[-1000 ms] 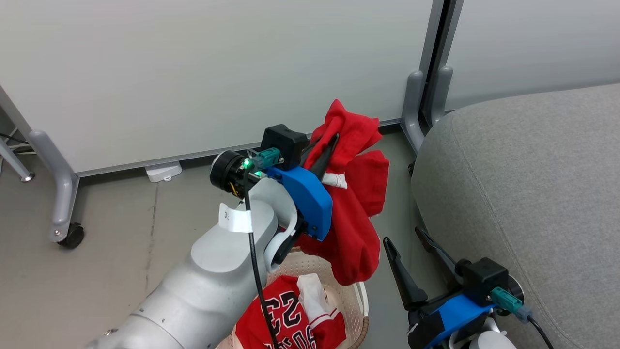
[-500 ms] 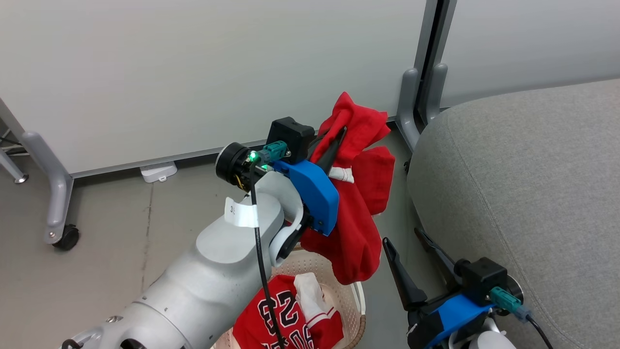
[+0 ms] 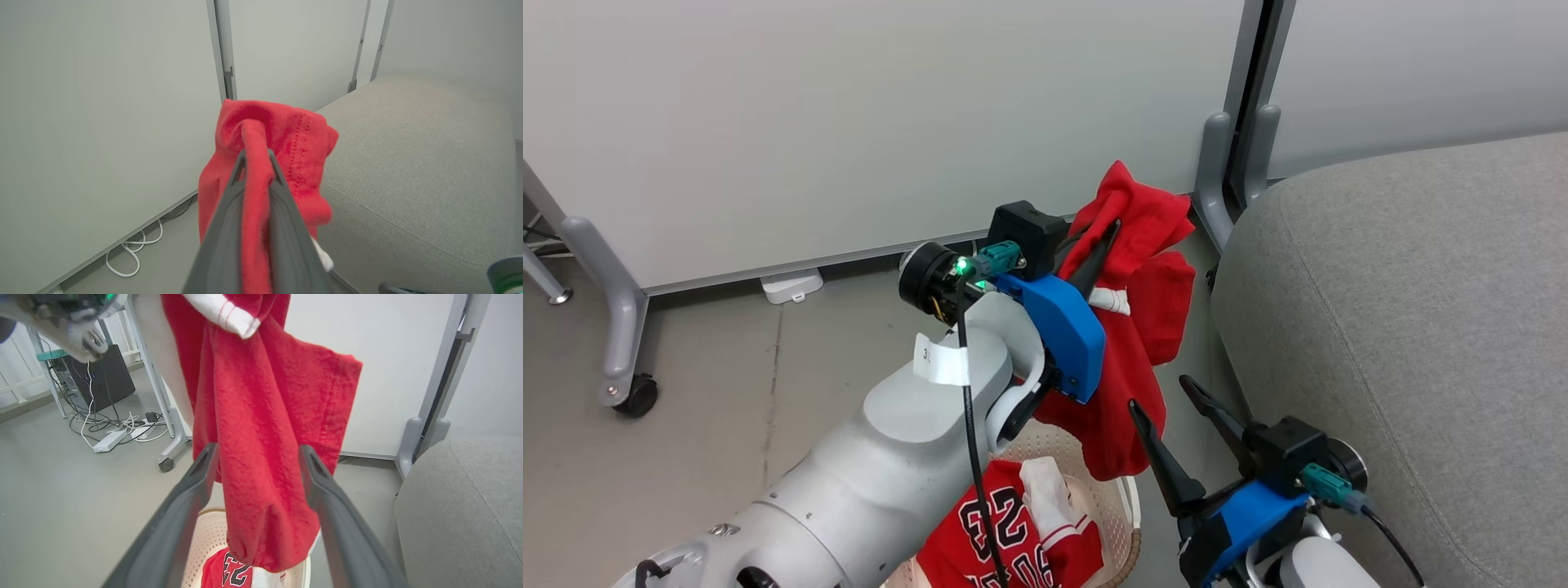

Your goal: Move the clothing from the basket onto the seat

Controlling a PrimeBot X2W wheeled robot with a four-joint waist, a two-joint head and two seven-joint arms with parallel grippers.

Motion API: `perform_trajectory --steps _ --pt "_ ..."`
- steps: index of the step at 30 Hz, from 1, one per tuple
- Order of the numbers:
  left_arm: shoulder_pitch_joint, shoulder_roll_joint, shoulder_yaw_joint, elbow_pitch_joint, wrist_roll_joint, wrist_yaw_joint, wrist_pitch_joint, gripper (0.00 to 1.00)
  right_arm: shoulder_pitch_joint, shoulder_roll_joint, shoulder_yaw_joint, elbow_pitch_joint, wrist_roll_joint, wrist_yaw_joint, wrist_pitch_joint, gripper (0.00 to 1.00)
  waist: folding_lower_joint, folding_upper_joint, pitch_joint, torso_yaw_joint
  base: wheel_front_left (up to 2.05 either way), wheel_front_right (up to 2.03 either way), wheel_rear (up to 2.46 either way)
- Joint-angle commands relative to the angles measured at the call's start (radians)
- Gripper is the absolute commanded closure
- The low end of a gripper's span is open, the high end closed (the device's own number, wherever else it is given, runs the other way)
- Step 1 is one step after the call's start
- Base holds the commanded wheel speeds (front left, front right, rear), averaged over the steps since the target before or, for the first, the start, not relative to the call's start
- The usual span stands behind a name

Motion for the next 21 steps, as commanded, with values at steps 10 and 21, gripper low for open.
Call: perform_trajectory --steps 10,21 --pt "-0.026 0.001 -0.053 -0.006 -0.048 0.011 -0.015 1.00 -0.120 -0.002 0.078 0.130 0.031 0.000 -0.018 0.00 0.0000 0.0000 0.005 0.010 0.00 0.00 0.00" --pt "-0.039 0.001 -0.088 -0.011 -0.081 0.018 -0.019 1.00 -0.219 -0.002 0.124 0.272 0.058 0.000 -0.042 0.00 0.0000 0.0000 0.009 0.020 0.00 0.00 0.00"
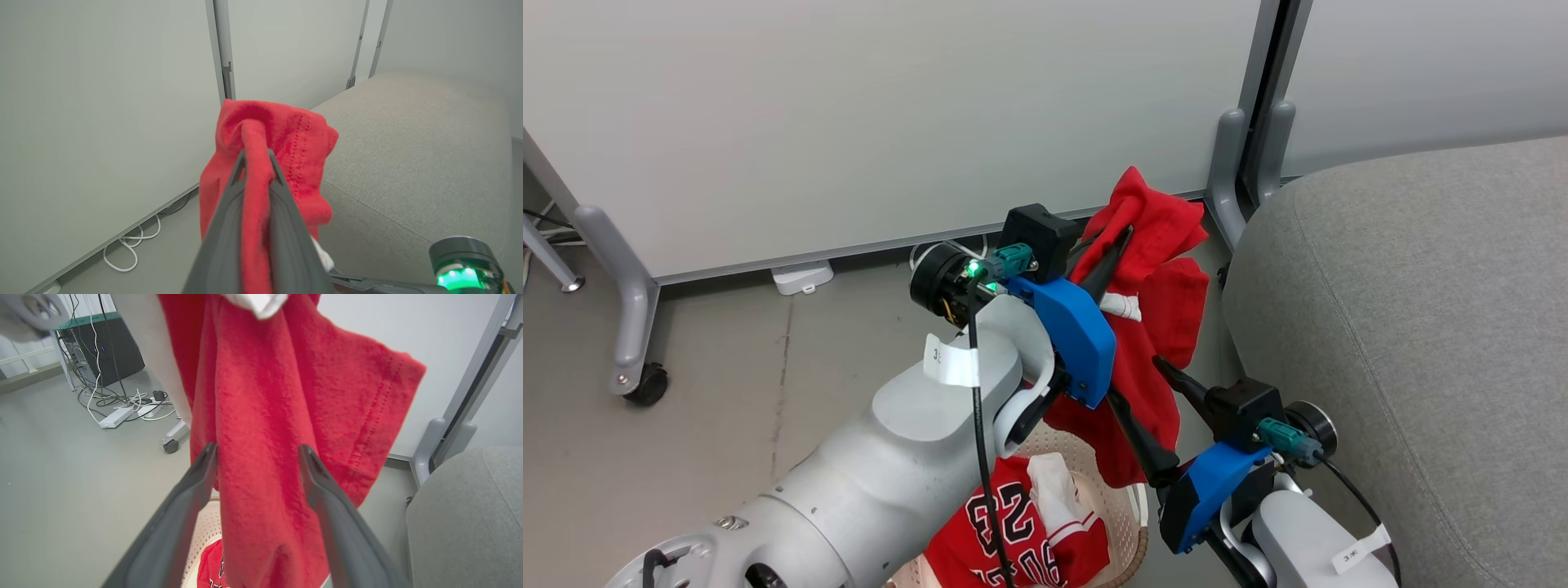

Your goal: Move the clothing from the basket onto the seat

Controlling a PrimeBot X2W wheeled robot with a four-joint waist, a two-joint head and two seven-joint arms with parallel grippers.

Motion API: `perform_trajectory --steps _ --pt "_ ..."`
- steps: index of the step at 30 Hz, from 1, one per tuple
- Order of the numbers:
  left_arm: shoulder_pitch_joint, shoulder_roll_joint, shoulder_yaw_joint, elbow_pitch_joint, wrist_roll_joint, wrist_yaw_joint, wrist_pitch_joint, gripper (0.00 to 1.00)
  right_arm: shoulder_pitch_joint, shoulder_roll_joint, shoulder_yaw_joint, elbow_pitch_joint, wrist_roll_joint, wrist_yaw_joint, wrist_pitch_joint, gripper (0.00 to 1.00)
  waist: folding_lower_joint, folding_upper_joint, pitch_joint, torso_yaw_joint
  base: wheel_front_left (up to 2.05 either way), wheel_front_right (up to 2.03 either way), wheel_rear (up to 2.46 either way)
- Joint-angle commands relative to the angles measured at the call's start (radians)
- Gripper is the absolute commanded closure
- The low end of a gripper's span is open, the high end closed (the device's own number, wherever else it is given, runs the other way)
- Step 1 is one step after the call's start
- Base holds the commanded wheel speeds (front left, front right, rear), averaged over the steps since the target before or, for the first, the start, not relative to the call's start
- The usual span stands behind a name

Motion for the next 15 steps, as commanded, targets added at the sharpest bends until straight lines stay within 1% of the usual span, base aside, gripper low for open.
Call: perform_trajectory --steps 1,15 --pt "-0.015 0.001 -0.005 -0.003 -0.009 0.009 -0.006 1.00 -0.028 -0.002 0.008 0.020 0.011 0.000 -0.008 0.00 0.0000 0.0000 0.001 0.001 0.00 0.00 0.00" --pt "-0.025 0.001 -0.027 -0.024 -0.023 0.015 -0.001 1.00 -0.142 -0.002 0.041 0.164 0.060 0.000 -0.020 0.00 0.0000 0.0000 0.011 0.011 0.00 0.00 0.00"
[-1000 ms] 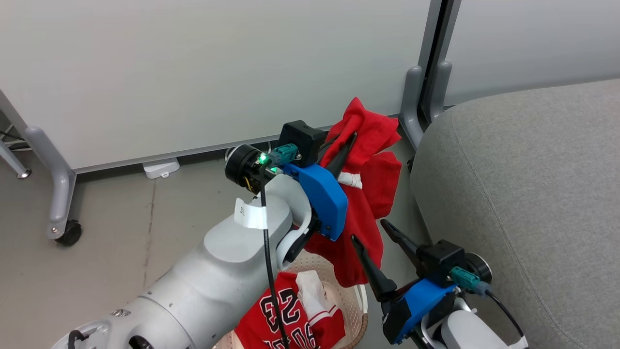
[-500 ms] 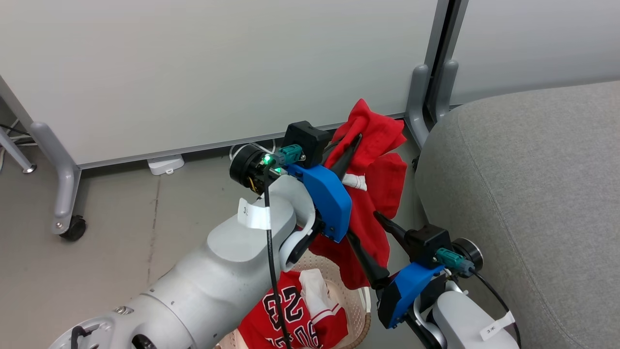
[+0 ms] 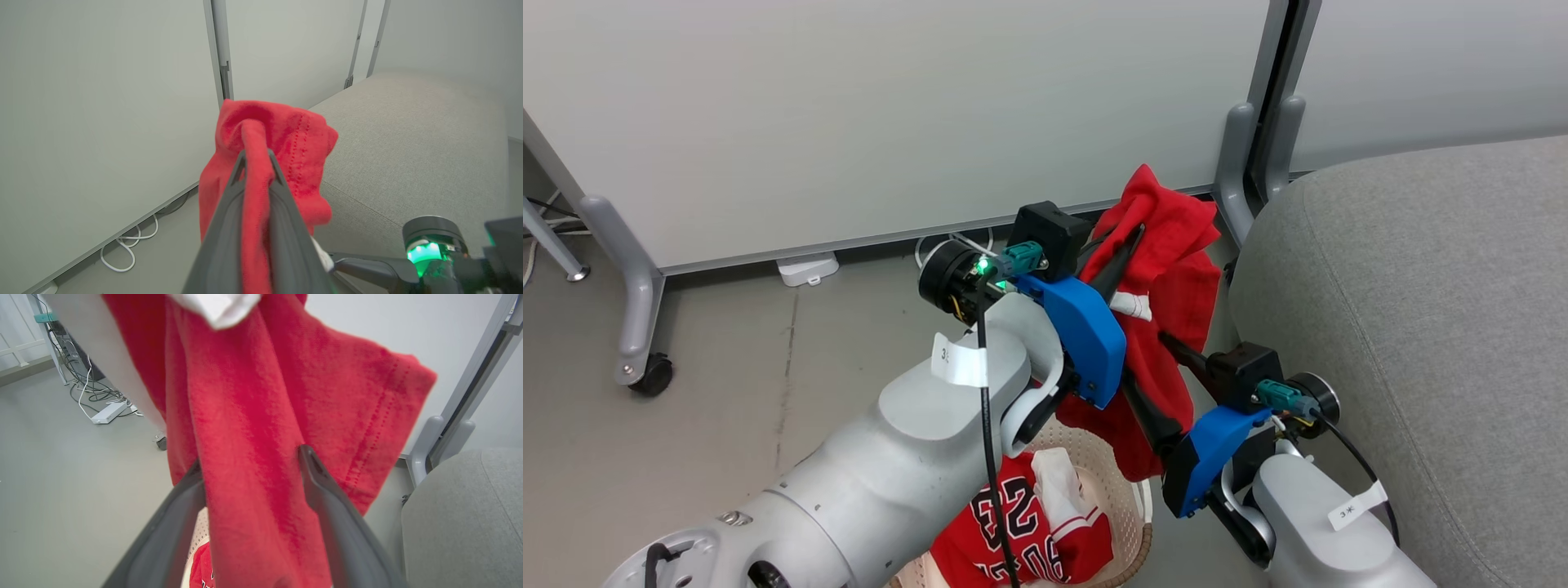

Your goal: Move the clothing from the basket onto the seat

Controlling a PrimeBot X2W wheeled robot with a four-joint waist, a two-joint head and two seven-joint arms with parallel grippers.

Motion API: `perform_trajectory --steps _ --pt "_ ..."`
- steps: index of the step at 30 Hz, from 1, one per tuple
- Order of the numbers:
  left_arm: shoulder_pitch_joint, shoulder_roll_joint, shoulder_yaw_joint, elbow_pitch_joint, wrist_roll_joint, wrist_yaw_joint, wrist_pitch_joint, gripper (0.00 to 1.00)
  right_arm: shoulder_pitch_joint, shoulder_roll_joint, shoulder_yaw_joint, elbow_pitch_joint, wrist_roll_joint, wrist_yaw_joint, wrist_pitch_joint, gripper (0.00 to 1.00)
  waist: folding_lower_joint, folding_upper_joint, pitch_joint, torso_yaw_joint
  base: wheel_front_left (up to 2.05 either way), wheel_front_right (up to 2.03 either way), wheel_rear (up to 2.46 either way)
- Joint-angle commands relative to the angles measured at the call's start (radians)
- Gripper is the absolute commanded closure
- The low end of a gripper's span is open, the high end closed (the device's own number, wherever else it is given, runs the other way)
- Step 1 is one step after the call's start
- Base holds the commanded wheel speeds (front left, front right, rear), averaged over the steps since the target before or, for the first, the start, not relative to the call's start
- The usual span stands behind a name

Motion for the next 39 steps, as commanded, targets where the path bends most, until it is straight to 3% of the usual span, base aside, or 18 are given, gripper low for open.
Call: perform_trajectory --steps 1,9,10,11,13,14,37,38,39 --pt "-0.013 0.001 -0.002 -0.006 0.000 0.007 -0.001 1.00 -0.027 -0.002 0.007 0.017 0.014 0.000 -0.005 0.00 0.0000 0.0000 0.002 0.002 0.00 0.00 0.00" --pt "-0.013 0.001 -0.008 -0.019 -0.002 0.008 0.004 1.00 -0.063 -0.002 0.046 0.066 0.050 0.000 -0.007 0.00 0.0000 0.0000 0.006 0.005 0.00 0.00 0.00" --pt "-0.013 0.001 -0.009 -0.019 -0.002 0.008 0.004 1.00 -0.067 -0.002 0.050 0.070 0.057 0.000 -0.007 0.05 0.0000 0.0000 0.007 0.005 0.00 0.00 0.00" --pt "-0.013 0.001 -0.009 -0.019 -0.001 0.008 0.004 1.00 -0.070 -0.002 0.054 0.074 0.065 0.000 -0.007 0.40 0.0000 0.0000 0.007 0.005 0.00 0.00 0.00" --pt "-0.013 0.001 -0.010 -0.018 -0.001 0.008 0.004 1.00 -0.073 -0.002 0.063 0.078 0.082 0.000 -0.007 0.89 0.0000 0.0000 0.006 0.004 0.00 0.00 0.00" --pt "-0.013 0.001 -0.011 -0.018 -0.001 0.007 0.005 1.00 -0.074 -0.002 0.066 0.079 0.087 0.000 -0.008 1.00 0.0000 0.0000 0.006 0.004 0.00 0.00 0.00" --pt "0.001 0.001 -0.013 -0.006 -0.009 0.001 0.010 1.00 -0.068 -0.002 0.068 0.084 0.107 0.000 -0.008 1.00 0.0000 0.0000 -0.001 -0.009 0.00 0.00 0.00" --pt "0.003 0.001 -0.013 -0.007 -0.010 0.001 0.013 0.98 -0.067 -0.002 0.069 0.085 0.107 0.000 -0.008 1.00 0.0000 0.0000 -0.001 -0.009 0.00 0.00 0.00" --pt "0.005 0.001 -0.013 -0.008 -0.010 0.001 0.014 0.72 -0.066 -0.002 0.070 0.085 0.107 0.000 -0.008 1.00 0.0000 0.0000 -0.001 -0.010 0.00 0.00 0.00"
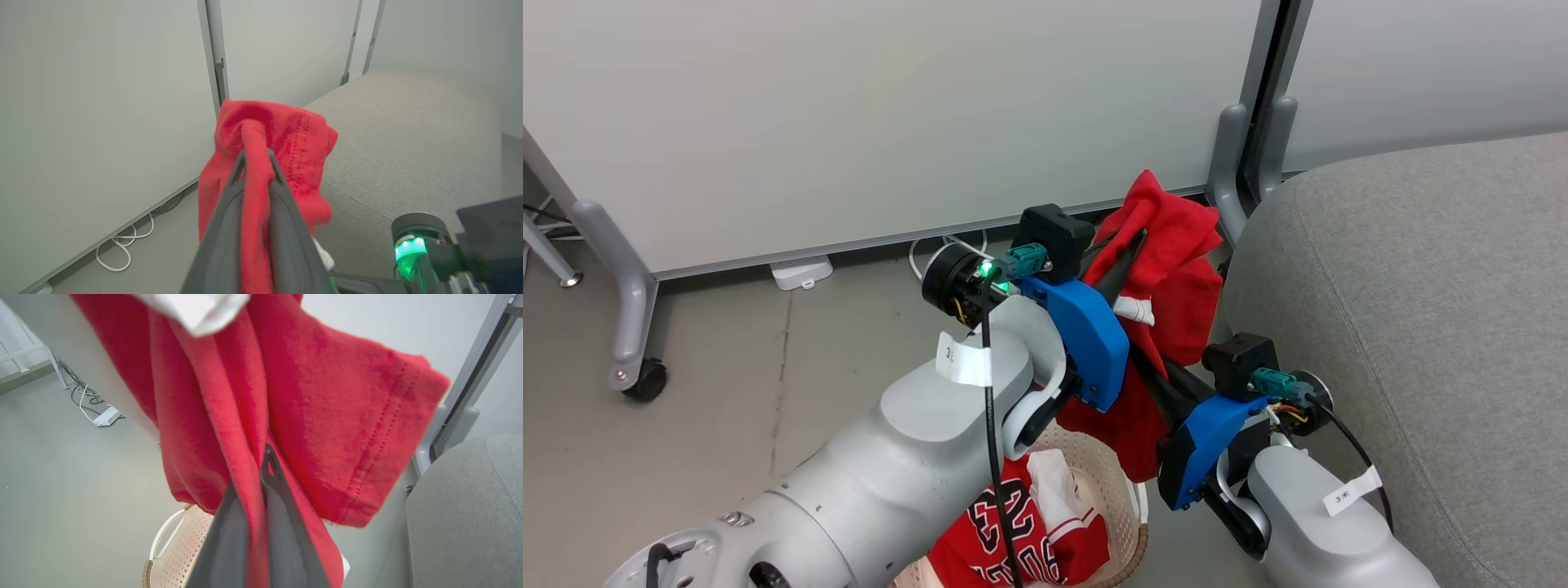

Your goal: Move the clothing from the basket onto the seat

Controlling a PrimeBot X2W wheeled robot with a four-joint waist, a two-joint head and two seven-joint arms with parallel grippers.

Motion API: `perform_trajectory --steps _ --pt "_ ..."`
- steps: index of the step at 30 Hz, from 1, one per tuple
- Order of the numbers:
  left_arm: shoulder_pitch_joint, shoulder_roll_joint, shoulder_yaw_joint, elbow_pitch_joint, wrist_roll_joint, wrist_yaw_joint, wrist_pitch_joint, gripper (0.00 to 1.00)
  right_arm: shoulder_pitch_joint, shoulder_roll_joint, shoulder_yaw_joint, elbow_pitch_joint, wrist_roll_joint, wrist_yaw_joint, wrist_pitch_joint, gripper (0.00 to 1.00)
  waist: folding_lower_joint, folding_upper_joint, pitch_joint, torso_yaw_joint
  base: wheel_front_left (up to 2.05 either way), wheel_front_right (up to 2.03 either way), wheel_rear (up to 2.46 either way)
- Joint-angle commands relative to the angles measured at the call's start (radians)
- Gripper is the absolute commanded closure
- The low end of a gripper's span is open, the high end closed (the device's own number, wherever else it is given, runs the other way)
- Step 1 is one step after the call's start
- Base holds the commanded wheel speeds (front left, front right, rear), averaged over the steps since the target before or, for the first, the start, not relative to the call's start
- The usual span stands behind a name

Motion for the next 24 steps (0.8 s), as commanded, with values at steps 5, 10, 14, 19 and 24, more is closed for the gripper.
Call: perform_trajectory --steps 5,10,14,19,24 --pt "0.009 0.001 -0.003 -0.004 0.006 -0.002 0.002 0.00 -0.003 -0.002 0.005 -0.002 0.002 0.000 -0.005 1.00 0.0000 0.0000 0.000 -0.001 0.00 0.00 0.00" --pt "0.008 0.001 -0.004 -0.004 0.009 0.000 -0.003 0.00 -0.006 -0.002 0.000 -0.003 0.000 0.000 -0.005 1.00 0.0000 0.0000 0.001 -0.001 0.00 0.00 0.00" --pt "0.009 0.001 -0.004 0.000 0.001 -0.002 -0.012 0.00 -0.006 -0.002 -0.005 -0.002 -0.004 0.000 -0.005 1.00 0.0000 0.0000 0.002 0.001 0.00 0.00 0.00" --pt "0.011 0.001 -0.004 0.007 0.000 0.001 -0.040 0.00 -0.011 -0.002 -0.015 0.001 -0.012 0.000 -0.005 1.00 0.0000 0.0000 0.005 0.004 0.00 0.00 0.00" --pt "0.038 0.001 0.018 0.014 0.011 -0.001 -0.067 0.00 -0.017 -0.002 -0.031 0.002 -0.022 0.000 -0.005 1.00 0.0000 0.0000 0.009 0.009 0.00 0.00 0.00"
